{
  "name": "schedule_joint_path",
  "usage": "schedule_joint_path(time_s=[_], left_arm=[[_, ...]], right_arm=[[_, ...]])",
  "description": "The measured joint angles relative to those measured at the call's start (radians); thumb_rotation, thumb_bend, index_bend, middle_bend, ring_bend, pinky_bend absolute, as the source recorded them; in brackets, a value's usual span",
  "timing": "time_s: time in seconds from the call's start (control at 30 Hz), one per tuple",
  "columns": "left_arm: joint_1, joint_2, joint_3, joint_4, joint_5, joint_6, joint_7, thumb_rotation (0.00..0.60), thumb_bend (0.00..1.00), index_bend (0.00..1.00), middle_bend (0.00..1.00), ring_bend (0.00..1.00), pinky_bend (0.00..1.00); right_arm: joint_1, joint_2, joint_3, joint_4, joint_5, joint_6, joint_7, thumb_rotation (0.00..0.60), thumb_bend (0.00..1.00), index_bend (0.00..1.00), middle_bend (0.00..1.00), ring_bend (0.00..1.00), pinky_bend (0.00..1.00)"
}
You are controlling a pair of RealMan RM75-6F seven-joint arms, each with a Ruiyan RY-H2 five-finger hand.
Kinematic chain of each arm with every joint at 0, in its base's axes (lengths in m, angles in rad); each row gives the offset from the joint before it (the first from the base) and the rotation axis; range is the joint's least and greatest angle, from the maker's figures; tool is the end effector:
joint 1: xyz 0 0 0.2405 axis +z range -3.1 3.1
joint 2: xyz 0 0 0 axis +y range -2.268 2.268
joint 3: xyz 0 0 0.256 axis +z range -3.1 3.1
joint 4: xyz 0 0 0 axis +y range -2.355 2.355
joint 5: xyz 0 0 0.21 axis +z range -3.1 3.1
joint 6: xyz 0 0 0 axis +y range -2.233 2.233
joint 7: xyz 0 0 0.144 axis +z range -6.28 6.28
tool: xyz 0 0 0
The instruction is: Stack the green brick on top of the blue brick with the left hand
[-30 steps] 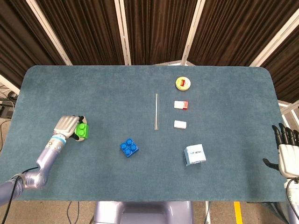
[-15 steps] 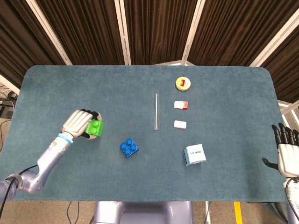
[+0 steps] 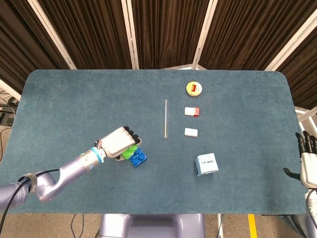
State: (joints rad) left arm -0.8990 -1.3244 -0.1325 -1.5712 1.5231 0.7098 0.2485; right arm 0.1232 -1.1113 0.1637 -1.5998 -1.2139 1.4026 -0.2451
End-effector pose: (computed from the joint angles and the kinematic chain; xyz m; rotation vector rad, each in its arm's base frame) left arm -0.0976 0.3397 0.0091 -2.3777 -0.4358 -0.8366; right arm -0.3376 -0.2127 0.1842 1.2257 -0.8167 0.6337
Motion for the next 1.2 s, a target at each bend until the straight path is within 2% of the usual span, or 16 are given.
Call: schedule_joint_path(time_s=[0.13, 0.5, 0.83, 1.2], left_arm=[[-0.037, -0.008, 0.005, 0.001, -0.016, -0.055, 0.019, 0.6, 0.0, 0.51, 0.48, 0.38, 0.37], [-0.085, -0.065, 0.012, 0.035, -0.083, -0.118, 0.027, 0.6, 0.0, 0.52, 0.48, 0.38, 0.37], [-0.099, -0.122, 0.02, 0.071, -0.146, -0.103, 0.083, 0.6, 0.0, 0.52, 0.48, 0.38, 0.34], [-0.112, -0.168, 0.037, 0.115, -0.167, -0.096, 0.088, 0.6, 0.0, 0.52, 0.48, 0.38, 0.34]], right_arm=[[-0.005, 0.004, 0.005, 0.005, 0.013, 0.003, 0.002, 0.6, 0.0, 0.0, 0.0, 0.0, 0.0], [-0.011, 0.013, 0.013, 0.011, 0.03, 0.006, 0.018, 0.6, 0.0, 0.0, 0.0, 0.0, 0.0], [-0.013, 0.019, 0.018, 0.012, 0.032, 0.01, 0.031, 0.6, 0.0, 0.0, 0.0, 0.0, 0.0], [-0.012, 0.019, 0.019, 0.013, 0.034, 0.008, 0.031, 0.6, 0.0, 0.0, 0.0, 0.0, 0.0]])
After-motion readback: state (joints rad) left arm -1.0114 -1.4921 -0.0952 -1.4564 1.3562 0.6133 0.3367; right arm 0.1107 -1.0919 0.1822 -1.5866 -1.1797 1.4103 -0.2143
